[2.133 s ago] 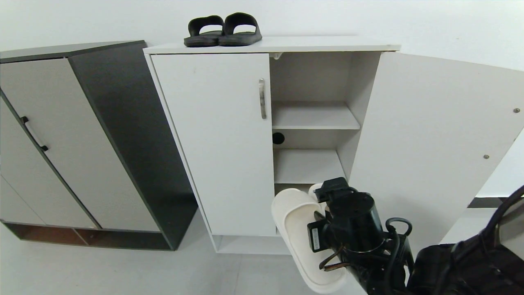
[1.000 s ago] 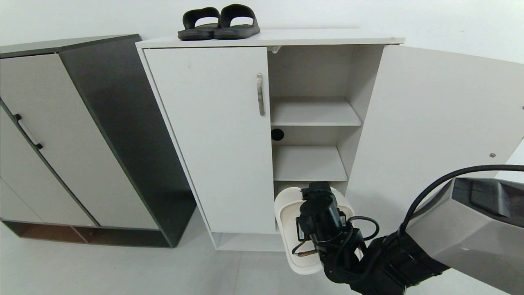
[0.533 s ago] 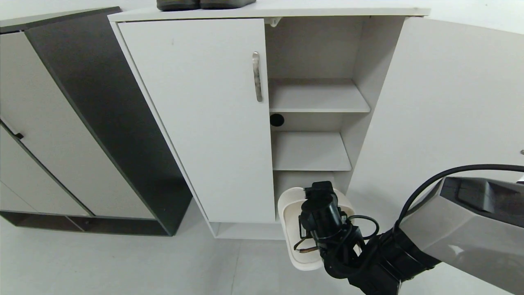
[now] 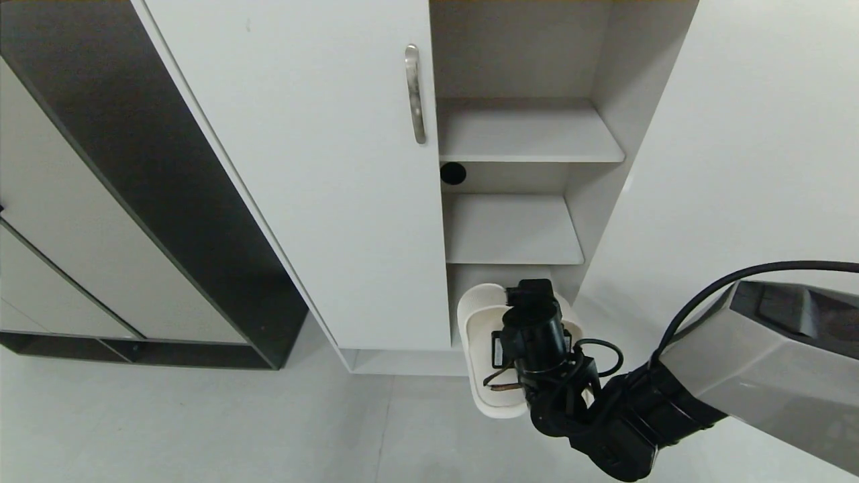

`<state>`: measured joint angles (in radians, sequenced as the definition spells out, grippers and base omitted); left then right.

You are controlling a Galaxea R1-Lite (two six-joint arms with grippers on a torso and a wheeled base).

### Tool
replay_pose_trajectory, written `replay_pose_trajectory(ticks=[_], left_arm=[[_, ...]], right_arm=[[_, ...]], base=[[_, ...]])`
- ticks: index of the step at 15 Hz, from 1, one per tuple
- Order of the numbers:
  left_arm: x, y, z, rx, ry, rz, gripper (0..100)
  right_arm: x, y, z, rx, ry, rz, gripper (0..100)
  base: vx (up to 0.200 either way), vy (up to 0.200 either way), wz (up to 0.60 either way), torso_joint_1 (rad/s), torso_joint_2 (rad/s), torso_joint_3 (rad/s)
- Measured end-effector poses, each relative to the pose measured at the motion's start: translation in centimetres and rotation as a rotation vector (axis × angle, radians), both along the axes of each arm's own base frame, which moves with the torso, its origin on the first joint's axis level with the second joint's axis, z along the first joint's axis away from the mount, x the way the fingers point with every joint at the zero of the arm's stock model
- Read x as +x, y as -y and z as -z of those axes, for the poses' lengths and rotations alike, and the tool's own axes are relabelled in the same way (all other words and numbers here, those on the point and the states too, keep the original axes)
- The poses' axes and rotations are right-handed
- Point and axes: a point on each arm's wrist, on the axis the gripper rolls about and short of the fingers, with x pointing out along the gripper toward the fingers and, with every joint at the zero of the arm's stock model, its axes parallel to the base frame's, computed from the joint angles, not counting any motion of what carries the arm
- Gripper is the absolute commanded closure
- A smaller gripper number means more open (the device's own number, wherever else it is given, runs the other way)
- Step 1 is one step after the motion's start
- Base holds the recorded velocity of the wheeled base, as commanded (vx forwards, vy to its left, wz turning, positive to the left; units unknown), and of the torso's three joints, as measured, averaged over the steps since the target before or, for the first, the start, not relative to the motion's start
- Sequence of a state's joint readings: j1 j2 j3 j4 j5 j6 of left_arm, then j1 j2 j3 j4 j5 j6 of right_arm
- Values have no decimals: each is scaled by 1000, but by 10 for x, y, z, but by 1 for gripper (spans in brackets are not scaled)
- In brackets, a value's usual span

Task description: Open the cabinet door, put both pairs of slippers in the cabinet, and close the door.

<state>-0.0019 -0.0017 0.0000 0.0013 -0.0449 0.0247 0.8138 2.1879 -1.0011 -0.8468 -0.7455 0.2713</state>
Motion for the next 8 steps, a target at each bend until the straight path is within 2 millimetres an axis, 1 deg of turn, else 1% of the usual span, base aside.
replay_pose_trajectory(ticks=[1, 2, 3, 5, 8], left_arm=[[0, 0, 0, 0, 0, 0, 100], [0, 0, 0, 0, 0, 0, 100], [0, 0, 0, 0, 0, -1, 100], [0, 0, 0, 0, 0, 0, 100], [0, 0, 0, 0, 0, 0, 100]], right_arm=[[0, 0, -5, 14, 47, -3, 100], [1, 0, -14, 37, 129, -8, 100], [-1, 1, -18, 31, 181, -12, 100], [1, 6, -15, 4, 236, -4, 100], [5, 9, -4, -18, 223, 12, 100]], base=[[0, 0, 0, 0, 0, 0], [0, 0, 0, 0, 0, 0], [0, 0, 0, 0, 0, 0], [0, 0, 0, 0, 0, 0], [0, 0, 0, 0, 0, 0]])
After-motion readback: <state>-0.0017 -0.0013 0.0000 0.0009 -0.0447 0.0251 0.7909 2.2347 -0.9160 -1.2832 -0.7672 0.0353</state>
